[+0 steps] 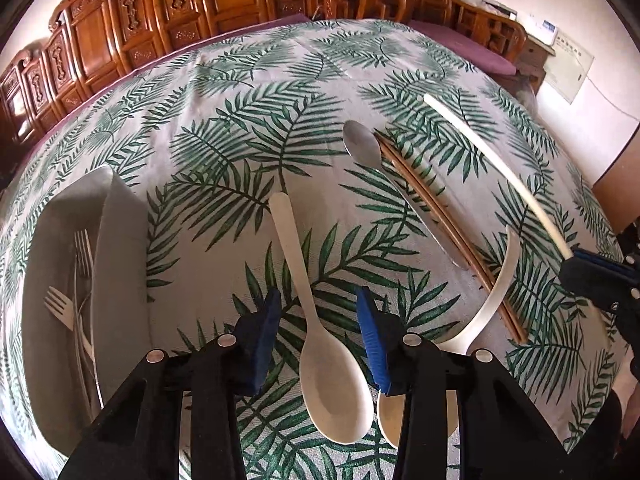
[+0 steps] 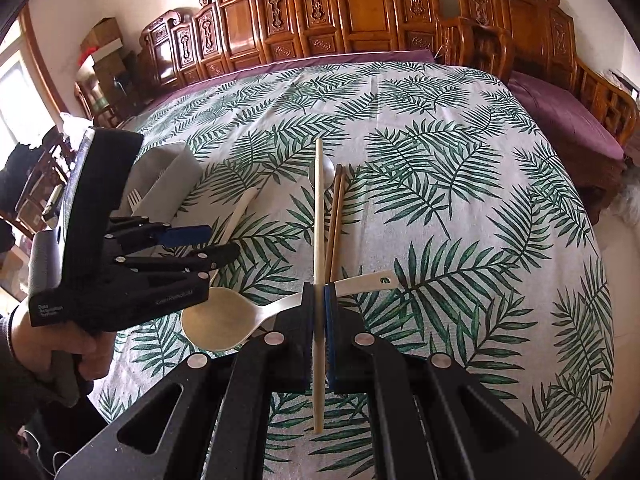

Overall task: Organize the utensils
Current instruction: 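Grasp a cream plastic spoon with the left gripper while the right holds the chopstick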

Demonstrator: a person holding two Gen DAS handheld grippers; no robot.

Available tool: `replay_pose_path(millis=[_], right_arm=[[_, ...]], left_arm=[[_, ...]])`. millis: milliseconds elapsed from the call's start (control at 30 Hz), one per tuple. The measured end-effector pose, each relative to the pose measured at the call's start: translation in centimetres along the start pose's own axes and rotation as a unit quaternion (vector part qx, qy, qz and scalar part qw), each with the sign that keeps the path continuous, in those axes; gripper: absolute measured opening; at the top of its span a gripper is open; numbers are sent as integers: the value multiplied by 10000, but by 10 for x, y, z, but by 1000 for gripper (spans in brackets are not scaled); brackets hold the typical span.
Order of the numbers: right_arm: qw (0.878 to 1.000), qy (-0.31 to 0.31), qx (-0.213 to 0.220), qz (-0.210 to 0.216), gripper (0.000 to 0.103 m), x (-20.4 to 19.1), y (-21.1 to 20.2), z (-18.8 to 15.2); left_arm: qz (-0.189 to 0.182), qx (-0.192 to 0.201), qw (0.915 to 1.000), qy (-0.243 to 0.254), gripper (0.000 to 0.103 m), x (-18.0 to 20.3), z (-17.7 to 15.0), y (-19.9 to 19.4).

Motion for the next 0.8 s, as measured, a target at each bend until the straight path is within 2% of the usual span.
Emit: replay_pose_path(millis=[100, 200, 233, 333, 433, 567, 800], right_arm=[[10000, -4, 8, -5, 6, 0, 0, 0], [10000, -20, 20, -18, 6, 0, 0, 1], [10000, -31, 13, -24, 6, 0, 1, 0], [10000, -35, -7, -20, 6, 0, 1, -1], [10000, -51, -22, -18, 6, -2, 2, -1], [10000, -67, -42, -12, 6, -4, 2, -3], [10000, -78, -30, -15, 6, -5, 1, -1]], left_arm=[[71, -117, 9999, 63, 36, 2, -3, 6], [-7, -117, 9999, -25, 34, -2, -3, 7], [-22, -120, 9999, -47, 32, -3, -3, 7], [-30, -159, 9998, -79, 14, -6, -1, 8], [-47, -218, 9997, -78, 7, -7, 1, 9], [-2, -244, 9997, 48, 6, -4, 3, 9], [34, 2, 9999, 135, 6, -3, 3, -9]])
Point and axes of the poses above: each gripper's, at about its wrist camera, not at the fingertips, and y roughly the way its jaws point, x to its right, z to its top, the point moved 1 cm from there along y, roughly the way its jaws point, and after that the axes turned 8 degrees about x, right-handed, at the moved point
